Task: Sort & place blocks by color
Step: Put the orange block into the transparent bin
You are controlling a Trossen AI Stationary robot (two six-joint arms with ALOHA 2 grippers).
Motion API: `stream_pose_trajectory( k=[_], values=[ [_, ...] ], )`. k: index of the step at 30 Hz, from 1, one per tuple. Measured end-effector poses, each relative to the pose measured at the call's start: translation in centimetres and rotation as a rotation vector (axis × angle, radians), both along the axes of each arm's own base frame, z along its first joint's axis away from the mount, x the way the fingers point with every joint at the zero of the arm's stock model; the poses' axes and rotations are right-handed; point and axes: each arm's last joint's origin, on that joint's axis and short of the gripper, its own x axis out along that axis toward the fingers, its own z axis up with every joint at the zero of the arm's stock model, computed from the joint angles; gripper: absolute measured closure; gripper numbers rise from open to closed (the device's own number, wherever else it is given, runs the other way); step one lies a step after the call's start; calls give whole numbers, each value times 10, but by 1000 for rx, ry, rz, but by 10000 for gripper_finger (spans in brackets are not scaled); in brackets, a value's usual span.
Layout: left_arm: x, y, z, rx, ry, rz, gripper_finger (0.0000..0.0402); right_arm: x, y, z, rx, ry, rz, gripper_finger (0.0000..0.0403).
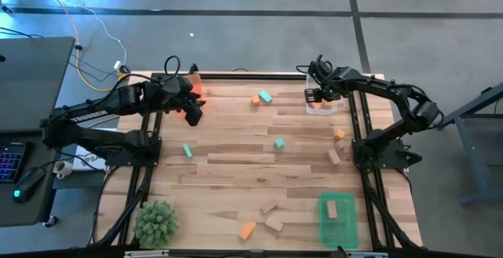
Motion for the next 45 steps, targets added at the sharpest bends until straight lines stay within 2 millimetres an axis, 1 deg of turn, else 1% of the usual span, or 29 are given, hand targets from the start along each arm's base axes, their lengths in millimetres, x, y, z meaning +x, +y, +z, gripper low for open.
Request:
stream_pose_trajectory(
  k=[4, 10, 17, 20, 23, 29, 34, 40, 45],
  values=[
    [1, -1, 0, -24, -9, -42, 260, 5, 0, 14, 10, -63, 28, 228],
    [2, -3, 0, -21, 3, -118, 243, 21, 8, 43, -64, -113, 63, 227],
    [2, -3, 0, -36, -6, -123, 197, 40, 29, 79, -151, -179, 114, 226],
    [2, -3, 0, -74, -33, -89, 188, 48, 39, 90, -164, -217, 135, 226],
    [2, -4, 0, -129, -65, -80, 189, 55, 47, 98, -174, -246, 151, 226],
    [7, -14, 0, -200, -101, -110, 190, 67, 66, 108, -197, -290, 168, 226],
    [14, -28, 3, -212, -150, -180, 190, 76, 85, 108, -174, -324, 190, 226],
    [26, -48, 14, -201, -276, -300, 190, 87, 115, 109, -141, -364, 253, 226],
    [32, -64, 22, -199, -358, -393, 190, 95, 141, 111, -117, -420, 296, 226]
  ],
)
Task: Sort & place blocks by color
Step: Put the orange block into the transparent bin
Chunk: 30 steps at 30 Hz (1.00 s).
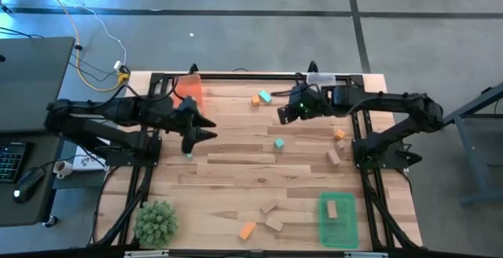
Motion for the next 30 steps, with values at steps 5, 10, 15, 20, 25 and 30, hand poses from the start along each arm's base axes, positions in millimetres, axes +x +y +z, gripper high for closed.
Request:
stream_pose_trajectory(
  k=[5, 10, 15, 20, 25, 30],
  values=[
    [0, -11, 13, -11, -56, -54, 190, 5, 20, 4, -26, -57, 19, 226],
    [3, -18, 32, -5, -91, -89, 190, 6, 31, 10, -28, -124, 26, 226],
    [9, -23, 47, 35, -84, -116, 190, 7, 37, 13, -38, -158, 28, 226],
    [22, -28, 47, 64, 37, -106, 190, 7, 37, 13, -39, -155, 27, 226],
    [38, -39, 44, 75, 138, -107, 190, 6, 35, 13, -64, -142, 23, 226],
    [50, -57, 33, 107, 226, -62, 190, 4, 35, 11, -75, -118, 17, 226]
  ],
)
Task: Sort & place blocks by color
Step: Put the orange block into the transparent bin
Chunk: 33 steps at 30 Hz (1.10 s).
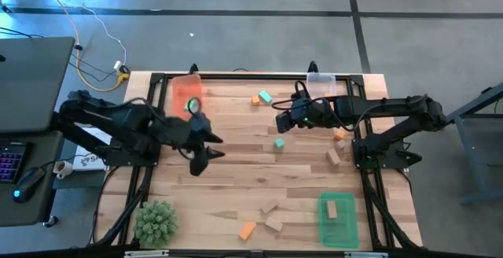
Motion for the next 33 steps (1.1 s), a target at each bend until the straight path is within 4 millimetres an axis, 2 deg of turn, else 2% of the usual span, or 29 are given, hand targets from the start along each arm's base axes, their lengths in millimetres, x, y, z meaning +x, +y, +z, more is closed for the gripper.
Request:
stream_pose_trajectory(
  k=[18, 28, 33],
  values=[
    [50, -71, -82, -84, 252, 220, 190, -4, 0, -3, -22, 69, 33, 226],
    [63, -110, -128, -129, 335, 283, 190, -2, -1, -9, -56, 115, 20, 226],
    [67, -128, -143, -184, 340, 293, 190, 1, -1, -14, -55, 143, 22, 226]
  ],
)
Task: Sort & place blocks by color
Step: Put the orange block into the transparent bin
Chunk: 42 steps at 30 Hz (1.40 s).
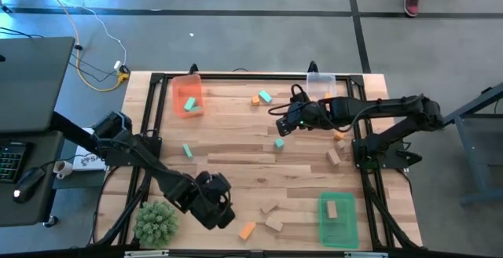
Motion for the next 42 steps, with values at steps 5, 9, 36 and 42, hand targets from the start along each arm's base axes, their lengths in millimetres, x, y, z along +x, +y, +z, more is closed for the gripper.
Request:
stream_pose_trajectory(
  k=[5, 9, 36, 42],
  values=[
    [5, -9, -11, -56, 7, -15, 190, 3, 0, -5, 9, 32, 6, 226],
    [12, -13, -1, -86, -10, -58, 190, 5, 1, -9, 29, 44, 19, 226],
    [50, -17, 30, 38, -161, 18, 190, 3, 4, -14, 11, 124, 92, 226],
    [56, -26, 10, 25, -145, 62, 190, 3, 3, -13, -3, 125, 86, 226]
  ],
)
